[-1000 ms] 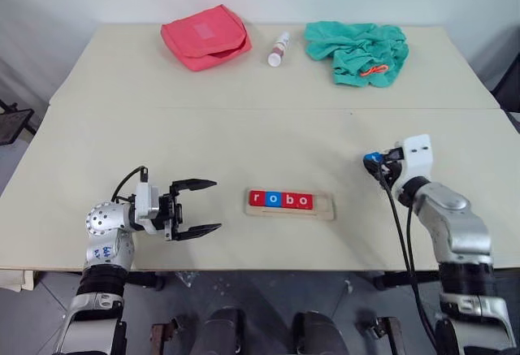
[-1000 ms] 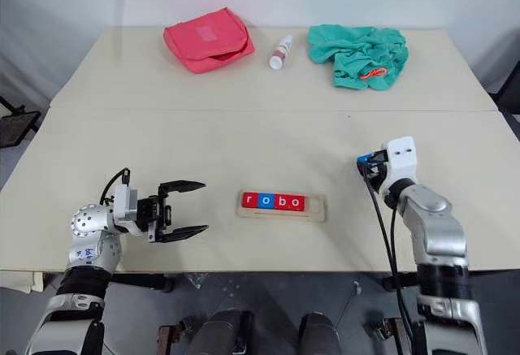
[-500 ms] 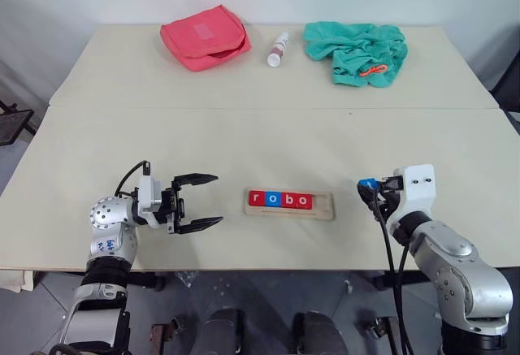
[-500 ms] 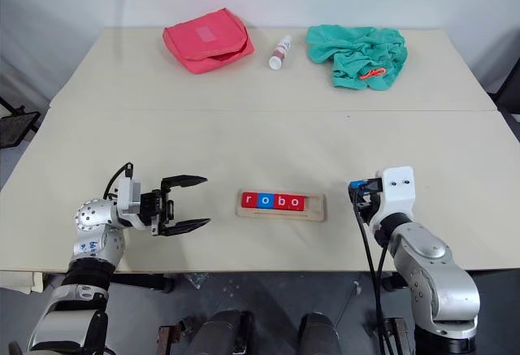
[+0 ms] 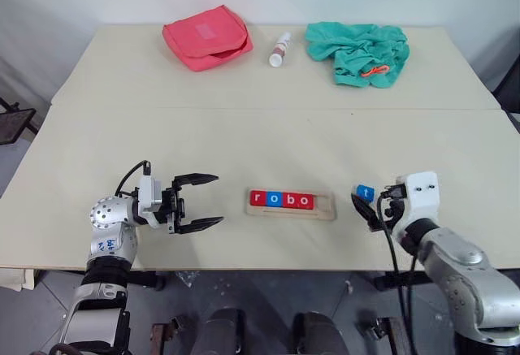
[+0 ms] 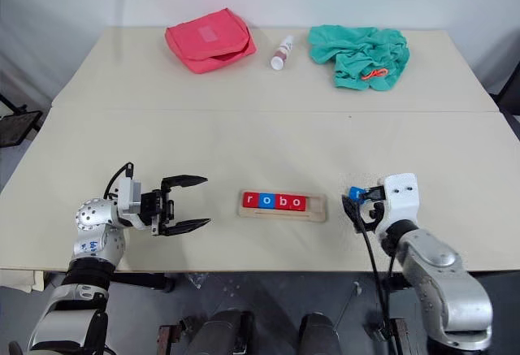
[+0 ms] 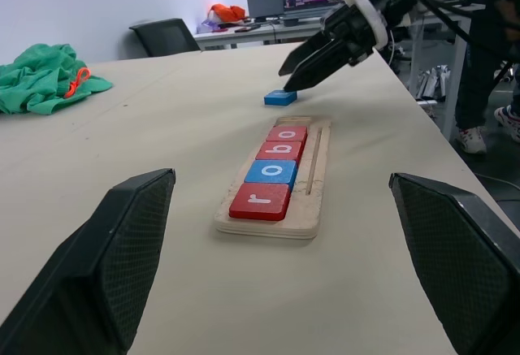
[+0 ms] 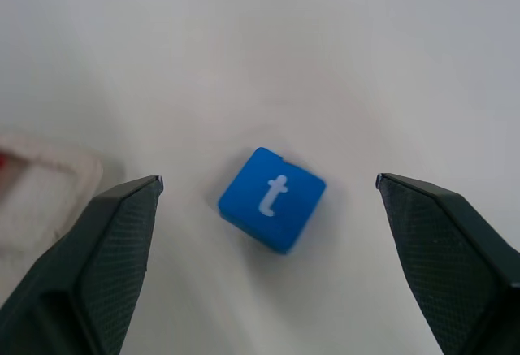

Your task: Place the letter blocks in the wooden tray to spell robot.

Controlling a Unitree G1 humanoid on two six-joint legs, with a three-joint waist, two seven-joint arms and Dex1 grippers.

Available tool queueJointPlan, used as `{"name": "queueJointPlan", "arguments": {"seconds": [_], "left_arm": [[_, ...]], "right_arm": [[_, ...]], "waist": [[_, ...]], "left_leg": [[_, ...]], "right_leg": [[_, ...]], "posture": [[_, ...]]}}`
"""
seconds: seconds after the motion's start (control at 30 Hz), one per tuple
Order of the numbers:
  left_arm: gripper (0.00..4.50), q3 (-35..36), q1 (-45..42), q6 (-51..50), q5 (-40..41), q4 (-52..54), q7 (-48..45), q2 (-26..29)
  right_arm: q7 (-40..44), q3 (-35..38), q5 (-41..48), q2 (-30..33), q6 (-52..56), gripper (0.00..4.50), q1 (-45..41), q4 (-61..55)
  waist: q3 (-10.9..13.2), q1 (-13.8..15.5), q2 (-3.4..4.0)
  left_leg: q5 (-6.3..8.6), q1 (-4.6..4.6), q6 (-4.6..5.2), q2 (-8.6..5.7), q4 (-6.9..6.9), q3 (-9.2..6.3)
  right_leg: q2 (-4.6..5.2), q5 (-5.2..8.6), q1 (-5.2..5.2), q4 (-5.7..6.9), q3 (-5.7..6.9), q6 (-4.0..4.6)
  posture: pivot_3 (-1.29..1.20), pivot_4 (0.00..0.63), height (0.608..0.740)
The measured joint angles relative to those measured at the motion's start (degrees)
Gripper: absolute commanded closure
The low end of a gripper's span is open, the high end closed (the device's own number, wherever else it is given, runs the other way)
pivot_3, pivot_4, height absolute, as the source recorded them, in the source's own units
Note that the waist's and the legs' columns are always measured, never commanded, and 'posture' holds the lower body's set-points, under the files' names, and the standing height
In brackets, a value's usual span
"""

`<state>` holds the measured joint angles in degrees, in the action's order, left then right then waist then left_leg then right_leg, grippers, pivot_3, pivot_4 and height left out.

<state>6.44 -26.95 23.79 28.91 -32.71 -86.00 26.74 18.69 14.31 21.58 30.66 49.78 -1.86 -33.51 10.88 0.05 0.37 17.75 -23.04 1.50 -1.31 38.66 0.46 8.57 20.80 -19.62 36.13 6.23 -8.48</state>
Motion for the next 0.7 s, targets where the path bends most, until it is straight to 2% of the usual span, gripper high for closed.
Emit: {"name": "queueJointPlan", "arguments": {"seconds": [0.2, 0.33, 0.53, 0.7], "left_arm": [[0.0, -0.15, 0.01, 0.6, -0.01, 0.06, 0.02, -1.11], [0.0, -0.14, 0.19, 1.07, -0.01, 0.29, 0.04, -1.47], [0.0, 0.14, 1.62, 1.42, 0.0, 1.77, 0.08, -1.64], [0.0, 0.85, 3.92, 1.39, 0.01, 4.08, 0.13, -1.21]], "right_arm": [[18.01, -3.4, -0.27, 16.94, -7.67, 0.05, -4.31, 8.95], [29.82, -9.0, -1.48, 23.1, -14.34, 0.05, -10.41, 17.61], [41.35, -18.7, -7.13, 24.78, -22.93, 0.05, -20.91, 32.68], [44.89, -22.52, -11.31, 23.9, -28.58, 0.05, -25.52, 41.15]], "waist": [[0.0, -0.11, -0.01], [0.0, -0.14, -0.02], [0.01, -0.14, -0.02], [0.01, -0.16, -0.02]], "left_leg": [[0.0, 0.01, 0.01, 0.03, 0.0, 0.1], [0.0, 0.01, 0.01, 0.04, 0.02, 0.1], [0.0, -0.02, 0.01, 0.05, 0.08, 0.06], [0.0, -0.03, 0.01, 0.07, 0.11, 0.04]], "right_leg": [[0.0, 0.0, 0.03, -0.1, 0.02, 0.0], [0.01, 0.0, 0.05, -0.12, 0.05, 0.0], [0.01, 0.0, 0.06, -0.12, 0.1, 0.0], [0.02, 0.0, 0.07, -0.12, 0.14, 0.0]], "posture": [[0.0, 0.15, 0.74], [0.0, 0.15, 0.74], [0.0, 0.15, 0.74], [0.0, 0.15, 0.74]]}}
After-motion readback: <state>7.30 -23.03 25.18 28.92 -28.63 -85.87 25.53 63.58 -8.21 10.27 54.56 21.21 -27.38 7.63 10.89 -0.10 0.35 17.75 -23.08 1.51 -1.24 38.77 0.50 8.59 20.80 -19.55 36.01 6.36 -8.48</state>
